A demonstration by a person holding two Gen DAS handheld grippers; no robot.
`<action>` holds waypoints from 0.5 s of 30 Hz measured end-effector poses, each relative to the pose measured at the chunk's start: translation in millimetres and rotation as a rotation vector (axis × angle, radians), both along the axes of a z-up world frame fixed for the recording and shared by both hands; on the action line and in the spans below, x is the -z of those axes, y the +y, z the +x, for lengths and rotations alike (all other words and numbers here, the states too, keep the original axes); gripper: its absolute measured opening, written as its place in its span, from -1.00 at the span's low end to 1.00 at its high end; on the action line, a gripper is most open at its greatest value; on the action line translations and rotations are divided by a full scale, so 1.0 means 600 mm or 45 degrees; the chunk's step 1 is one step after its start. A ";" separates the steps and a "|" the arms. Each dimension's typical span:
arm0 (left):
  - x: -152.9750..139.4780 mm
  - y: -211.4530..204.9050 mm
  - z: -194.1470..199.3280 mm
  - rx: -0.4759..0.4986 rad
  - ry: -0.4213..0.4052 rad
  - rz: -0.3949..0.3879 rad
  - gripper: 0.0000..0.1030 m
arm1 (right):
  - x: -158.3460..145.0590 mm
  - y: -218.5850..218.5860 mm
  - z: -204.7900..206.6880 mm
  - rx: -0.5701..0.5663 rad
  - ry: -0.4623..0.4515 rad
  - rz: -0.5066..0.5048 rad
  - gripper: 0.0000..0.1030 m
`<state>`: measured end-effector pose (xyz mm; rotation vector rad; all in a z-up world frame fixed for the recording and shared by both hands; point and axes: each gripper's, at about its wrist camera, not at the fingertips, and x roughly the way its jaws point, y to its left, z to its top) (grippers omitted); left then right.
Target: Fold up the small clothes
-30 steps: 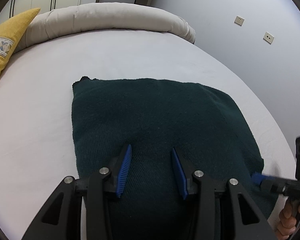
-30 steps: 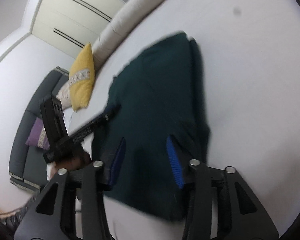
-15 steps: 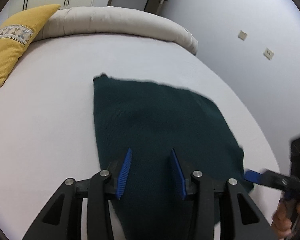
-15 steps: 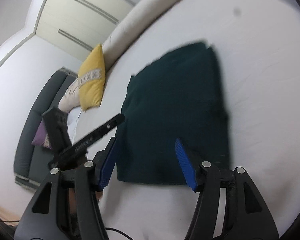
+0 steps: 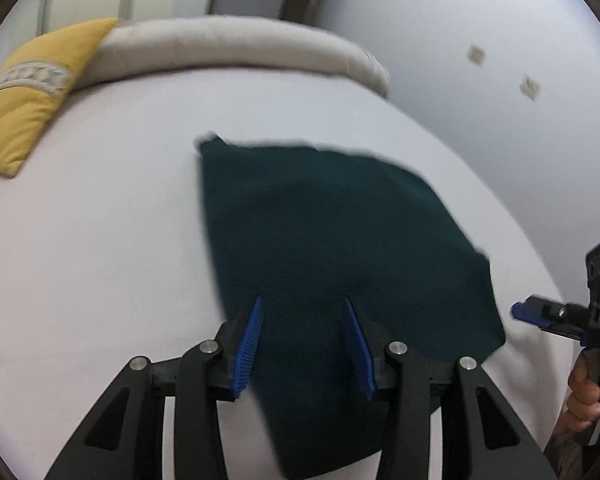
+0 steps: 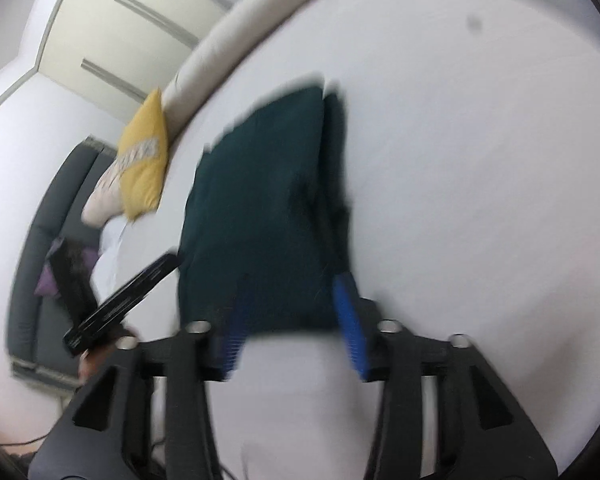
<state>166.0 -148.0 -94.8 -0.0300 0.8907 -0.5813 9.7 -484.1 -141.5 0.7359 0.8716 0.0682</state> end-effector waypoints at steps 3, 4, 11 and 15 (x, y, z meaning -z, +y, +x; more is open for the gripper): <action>-0.008 0.040 0.041 -0.098 0.072 -0.131 0.22 | -0.028 -0.027 0.033 0.040 -0.047 -0.049 0.28; -0.005 0.044 0.057 -0.108 0.112 -0.149 0.23 | -0.029 -0.032 0.047 0.032 -0.038 -0.052 0.28; 0.059 0.014 0.126 -0.017 0.391 -0.239 0.49 | 0.039 -0.048 0.180 -0.057 0.150 0.167 0.28; 0.094 0.008 0.141 -0.048 0.516 -0.307 0.51 | 0.076 -0.043 0.238 -0.063 0.189 0.233 0.27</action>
